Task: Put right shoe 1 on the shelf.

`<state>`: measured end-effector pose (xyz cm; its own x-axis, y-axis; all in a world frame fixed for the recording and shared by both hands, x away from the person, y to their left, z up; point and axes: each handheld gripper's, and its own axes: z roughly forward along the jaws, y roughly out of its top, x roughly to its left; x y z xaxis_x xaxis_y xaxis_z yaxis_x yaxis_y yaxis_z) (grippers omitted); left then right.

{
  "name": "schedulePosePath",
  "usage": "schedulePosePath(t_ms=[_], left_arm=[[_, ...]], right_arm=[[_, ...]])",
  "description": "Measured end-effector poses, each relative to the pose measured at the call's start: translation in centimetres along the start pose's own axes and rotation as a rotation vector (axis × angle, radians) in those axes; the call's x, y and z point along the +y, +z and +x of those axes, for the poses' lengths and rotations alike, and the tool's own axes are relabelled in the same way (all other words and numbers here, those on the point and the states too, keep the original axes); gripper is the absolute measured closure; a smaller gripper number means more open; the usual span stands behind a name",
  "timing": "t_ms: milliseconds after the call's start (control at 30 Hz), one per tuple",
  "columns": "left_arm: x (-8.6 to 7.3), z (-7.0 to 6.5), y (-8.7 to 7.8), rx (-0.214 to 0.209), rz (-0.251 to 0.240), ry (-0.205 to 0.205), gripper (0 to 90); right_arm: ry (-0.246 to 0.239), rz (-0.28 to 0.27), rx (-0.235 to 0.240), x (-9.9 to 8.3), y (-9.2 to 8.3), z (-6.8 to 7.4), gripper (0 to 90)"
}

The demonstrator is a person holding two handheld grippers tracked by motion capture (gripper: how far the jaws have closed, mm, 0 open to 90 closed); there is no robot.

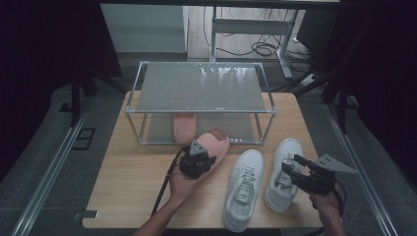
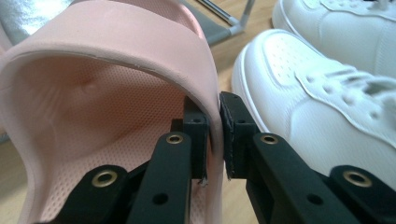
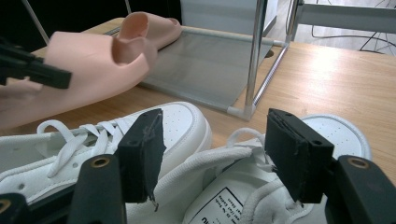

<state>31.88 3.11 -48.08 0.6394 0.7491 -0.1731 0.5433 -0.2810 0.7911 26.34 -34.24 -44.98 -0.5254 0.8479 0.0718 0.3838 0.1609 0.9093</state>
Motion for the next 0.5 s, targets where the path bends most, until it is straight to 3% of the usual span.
schedulePosePath(t_ms=[300,500], left_arm=[[2.5,0.2,2.3,0.042,-0.015,-0.026,82.4],[3.3,0.8,4.3,0.113,-0.026,-0.054,82.5]], right_arm=[[0.002,-0.002,0.0,0.0,-0.1,-0.1,37.6],[0.003,-0.003,0.002,0.0,-0.1,-0.1,37.5]])
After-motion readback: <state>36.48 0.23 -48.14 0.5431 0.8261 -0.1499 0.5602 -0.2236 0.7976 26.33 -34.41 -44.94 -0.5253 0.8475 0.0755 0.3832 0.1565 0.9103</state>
